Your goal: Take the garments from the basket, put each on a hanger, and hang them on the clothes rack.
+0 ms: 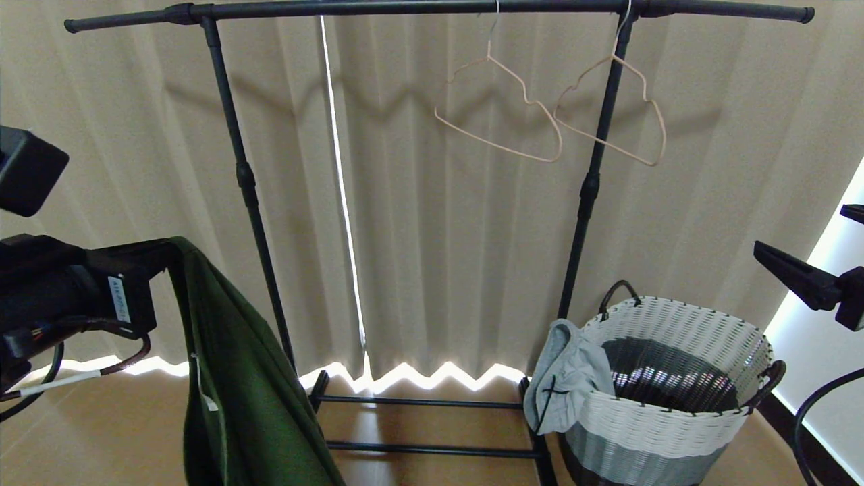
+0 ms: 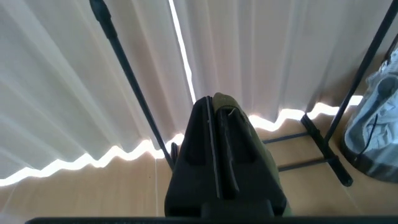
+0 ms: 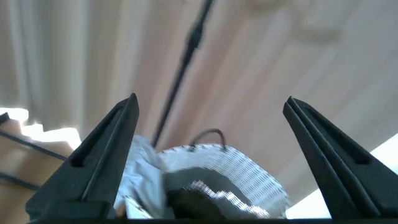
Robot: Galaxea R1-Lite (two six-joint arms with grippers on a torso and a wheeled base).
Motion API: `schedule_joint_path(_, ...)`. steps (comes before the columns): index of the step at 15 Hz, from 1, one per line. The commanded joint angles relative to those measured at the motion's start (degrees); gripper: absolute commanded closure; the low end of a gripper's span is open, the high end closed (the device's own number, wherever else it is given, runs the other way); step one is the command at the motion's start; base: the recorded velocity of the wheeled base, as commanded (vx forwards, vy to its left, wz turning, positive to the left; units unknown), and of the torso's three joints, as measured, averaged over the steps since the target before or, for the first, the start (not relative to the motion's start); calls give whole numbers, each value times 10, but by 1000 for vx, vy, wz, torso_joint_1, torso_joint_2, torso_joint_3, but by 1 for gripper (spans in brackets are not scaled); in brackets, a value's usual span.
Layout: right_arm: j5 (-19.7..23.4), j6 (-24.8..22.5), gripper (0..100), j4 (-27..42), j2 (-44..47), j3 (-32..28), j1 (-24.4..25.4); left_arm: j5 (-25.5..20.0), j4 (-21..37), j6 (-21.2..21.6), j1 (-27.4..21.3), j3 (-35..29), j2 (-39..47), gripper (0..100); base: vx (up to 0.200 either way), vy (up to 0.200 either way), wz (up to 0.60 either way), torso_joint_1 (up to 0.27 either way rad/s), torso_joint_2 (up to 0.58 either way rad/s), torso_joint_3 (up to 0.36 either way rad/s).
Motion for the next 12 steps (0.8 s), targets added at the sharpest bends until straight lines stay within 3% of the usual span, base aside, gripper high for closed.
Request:
schedule_joint_path(1, 0, 0, 0, 0, 4, 8, -9, 0, -2, 0, -1, 0, -5, 100, 0, 0, 0, 0, 0, 0)
schedule_joint_path(7, -3, -36, 0, -1, -25, 48, -9, 0, 0, 1, 0, -19, -6, 100, 0, 0, 0, 0, 0, 0)
schedule_joint_path(12, -3, -36, 0, -1, -28, 43, -14, -1, -3, 0, 0, -12, -11, 100, 0, 0, 0, 0, 0, 0)
